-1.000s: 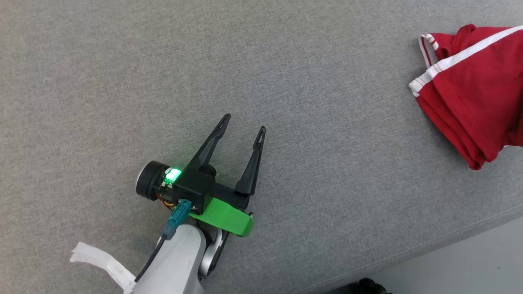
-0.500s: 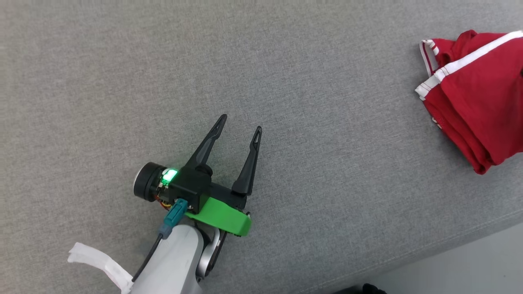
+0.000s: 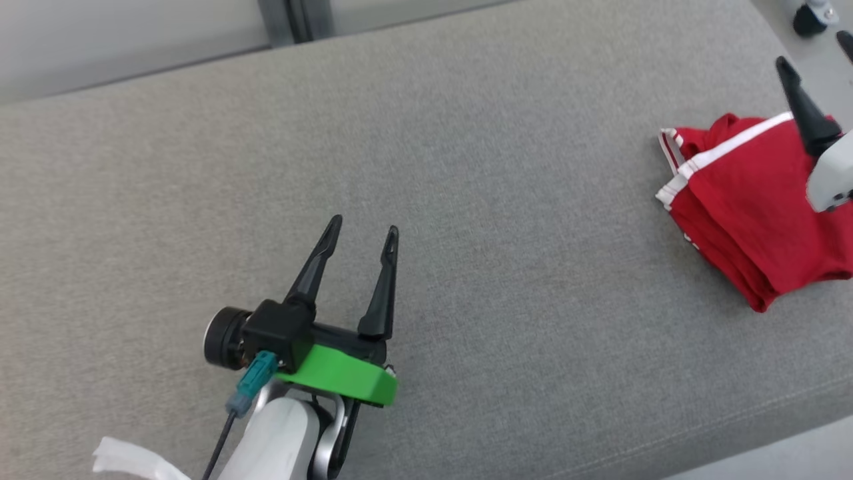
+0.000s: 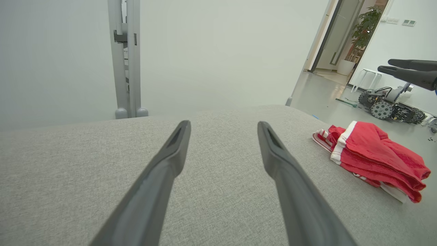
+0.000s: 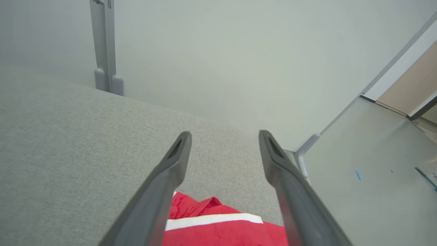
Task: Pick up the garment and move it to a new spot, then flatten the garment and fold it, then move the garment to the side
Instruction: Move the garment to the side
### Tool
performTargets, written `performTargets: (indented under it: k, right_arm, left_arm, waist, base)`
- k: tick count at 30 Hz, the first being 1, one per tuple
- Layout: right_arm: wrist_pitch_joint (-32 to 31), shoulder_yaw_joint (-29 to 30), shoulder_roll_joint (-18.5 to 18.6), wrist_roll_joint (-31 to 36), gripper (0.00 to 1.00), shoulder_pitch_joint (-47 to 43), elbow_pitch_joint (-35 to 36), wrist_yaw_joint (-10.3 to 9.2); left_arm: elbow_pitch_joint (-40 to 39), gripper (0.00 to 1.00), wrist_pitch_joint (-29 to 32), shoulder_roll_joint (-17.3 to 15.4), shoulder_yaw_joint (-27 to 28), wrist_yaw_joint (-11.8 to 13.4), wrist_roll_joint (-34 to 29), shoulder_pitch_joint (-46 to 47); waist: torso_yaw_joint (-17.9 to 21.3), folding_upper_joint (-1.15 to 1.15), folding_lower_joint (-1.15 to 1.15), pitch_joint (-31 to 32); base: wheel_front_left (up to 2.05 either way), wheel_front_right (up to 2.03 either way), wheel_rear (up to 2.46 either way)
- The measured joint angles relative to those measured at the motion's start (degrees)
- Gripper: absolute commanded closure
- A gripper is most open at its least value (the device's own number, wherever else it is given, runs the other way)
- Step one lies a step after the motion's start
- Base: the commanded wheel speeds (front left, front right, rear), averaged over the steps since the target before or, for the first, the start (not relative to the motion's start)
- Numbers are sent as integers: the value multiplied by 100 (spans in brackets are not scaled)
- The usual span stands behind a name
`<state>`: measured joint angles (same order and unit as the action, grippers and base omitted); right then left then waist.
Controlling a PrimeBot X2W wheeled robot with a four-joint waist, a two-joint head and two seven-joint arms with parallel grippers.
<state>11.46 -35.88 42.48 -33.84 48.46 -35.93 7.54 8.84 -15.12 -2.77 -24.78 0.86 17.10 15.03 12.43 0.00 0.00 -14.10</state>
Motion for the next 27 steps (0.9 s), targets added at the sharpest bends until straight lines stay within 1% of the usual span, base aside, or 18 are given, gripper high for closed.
performTargets:
  k: [3,5,8,11,12,14,15,17,21,24,27]
  right_arm:
    - [152,455,-267,-91,0,-433,359,0]
    - [236,760,-428,-31,0,-809,545,0]
    - [311,1379,-801,141,0,-1501,876,-1]
    - [336,2105,-1333,469,0,-2274,1354,-1]
    - [345,2253,-1461,665,0,-2494,1493,-1]
    - [353,2744,-1958,948,0,-3050,1840,-8]
    - [353,2807,-2123,1103,0,-3269,2002,-7]
    - [353,3066,-2570,1466,0,-3761,2394,0]
    - [356,3512,-3194,1968,0,-4489,3003,-1]
    - [358,3619,-3542,2148,0,-4836,3255,-1]
    - [358,3635,-3673,2279,0,-5003,3381,-1]
  left_arm:
    - [-74,0,0,0,155,75,59,-180]
    - [-87,0,0,-2,247,120,77,-334]
    - [-123,0,-1,-1,350,170,98,-563]
    - [-196,0,0,-1,448,216,90,-801]
    - [-212,0,0,-2,469,219,88,-847]
    - [-241,0,-1,-1,515,227,57,-959]
    - [-243,0,0,-1,532,244,45,-1006]
    - [-178,0,0,-3,560,291,31,-1135]
    - [-180,0,0,-2,552,352,-13,-1321]
    - [-187,0,0,-2,577,396,-69,-1427]
    - [-111,0,0,-2,615,500,-130,-1514]
  waist:
    - [-98,0,0,293]
    - [-168,0,0,481]
    - [-290,0,0,768]
    - [-440,0,0,1043]
    - [-488,0,0,1104]
    - [-623,0,0,1224]
    - [-675,0,0,1267]
    - [-797,0,0,1377]
    - [-1008,0,0,1542]
    - [-1136,0,0,1628]
    - [-1220,0,0,1696]
  base:
    - [0,0,0]
    - [0,0,0]
    - [0,0,0]
    - [0,0,0]
    - [0,0,0]
    - [0,0,0]
    - [0,0,0]
    - [0,0,0]
    - [0,0,0]
    - [0,0,0]
    - [0,0,0]
